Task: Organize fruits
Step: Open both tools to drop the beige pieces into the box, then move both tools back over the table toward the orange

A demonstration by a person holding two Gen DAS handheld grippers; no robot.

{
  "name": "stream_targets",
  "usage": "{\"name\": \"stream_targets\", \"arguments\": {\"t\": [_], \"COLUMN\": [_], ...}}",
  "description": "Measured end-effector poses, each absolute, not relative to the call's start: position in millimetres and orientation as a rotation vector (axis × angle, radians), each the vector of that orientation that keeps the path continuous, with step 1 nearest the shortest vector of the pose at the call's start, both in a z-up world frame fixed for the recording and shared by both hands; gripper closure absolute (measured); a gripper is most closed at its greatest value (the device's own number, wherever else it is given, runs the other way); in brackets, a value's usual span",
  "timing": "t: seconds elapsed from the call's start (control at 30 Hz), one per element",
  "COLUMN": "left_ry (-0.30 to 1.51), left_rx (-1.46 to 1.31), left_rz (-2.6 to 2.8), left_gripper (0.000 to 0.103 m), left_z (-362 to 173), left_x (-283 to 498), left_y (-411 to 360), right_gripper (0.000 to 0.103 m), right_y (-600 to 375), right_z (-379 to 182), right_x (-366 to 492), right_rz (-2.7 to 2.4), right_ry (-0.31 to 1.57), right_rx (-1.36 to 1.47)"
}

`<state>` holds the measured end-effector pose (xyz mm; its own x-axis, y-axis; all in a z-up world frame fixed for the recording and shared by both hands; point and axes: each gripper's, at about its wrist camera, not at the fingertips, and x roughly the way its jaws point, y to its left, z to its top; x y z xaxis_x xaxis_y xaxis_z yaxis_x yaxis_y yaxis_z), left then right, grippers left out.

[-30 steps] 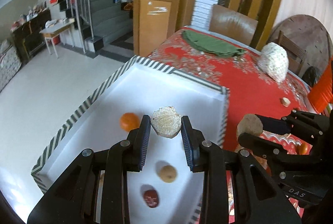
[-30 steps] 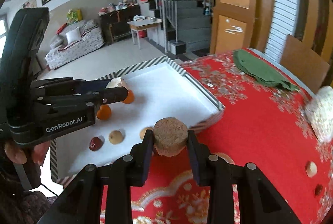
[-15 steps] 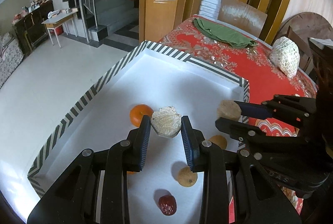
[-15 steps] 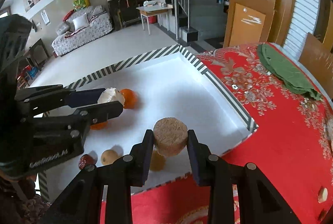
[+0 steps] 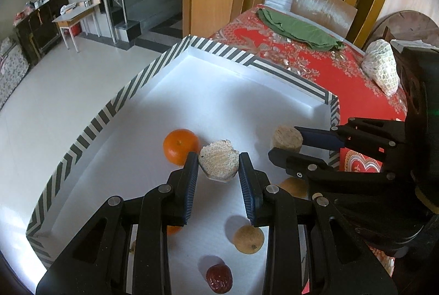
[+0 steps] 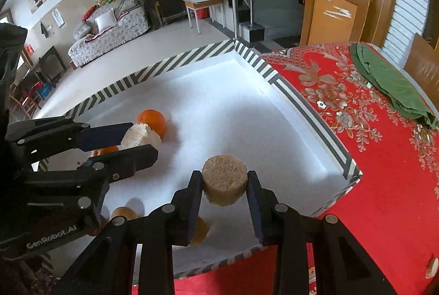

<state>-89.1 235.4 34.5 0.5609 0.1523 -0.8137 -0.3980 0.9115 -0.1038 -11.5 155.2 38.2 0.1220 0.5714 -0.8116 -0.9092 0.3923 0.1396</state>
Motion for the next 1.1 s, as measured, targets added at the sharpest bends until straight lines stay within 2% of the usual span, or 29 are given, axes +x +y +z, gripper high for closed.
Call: {"name": "stream_targets", "arguments": {"t": [0.07, 0.13, 0.23, 0.3, 0.37, 0.57, 0.73, 1.1], "left_ry": [0.921, 0.921, 0.913, 0.906, 0.895, 0.842, 0.825, 0.856], "left_rx": [-0.307, -0.304, -0.297, -0.297, -0.301, -0.278, -0.237, -0.17], "left_rz": [0.333, 0.343, 0.37, 0.383, 0.382, 0.331, 0.248, 0.069], "left_gripper": [0.074, 0.068, 0.058, 0.046, 0.041, 0.036, 0.035, 0.035], "left_z": [33, 33, 34, 35, 38, 59, 72, 71], "left_x": [-89, -88, -89, -90, -92, -96, -89, -66], "left_y": [238, 237, 238, 240, 240, 217, 182, 96], "right_gripper": [0.072, 0.071, 0.07, 0.07, 0.069, 0.068, 0.06, 0.059], "right_y": [155, 155, 153, 152, 147, 105, 49, -71], "right_z": [37, 37, 37, 37, 41, 70, 87, 76], "right_x": [-11, -9, -7, -6, -7, -14, -19, -14], "right_rz": [1.138, 1.142, 1.141, 1.14, 1.129, 1.1, 1.044, 0.822], "right_ry": [0.928, 0.936, 0.933, 0.926, 0.919, 0.853, 0.814, 0.861], "right_rx": [-0.433, -0.413, -0.386, -0.376, -0.376, -0.305, -0.24, -0.177]}}
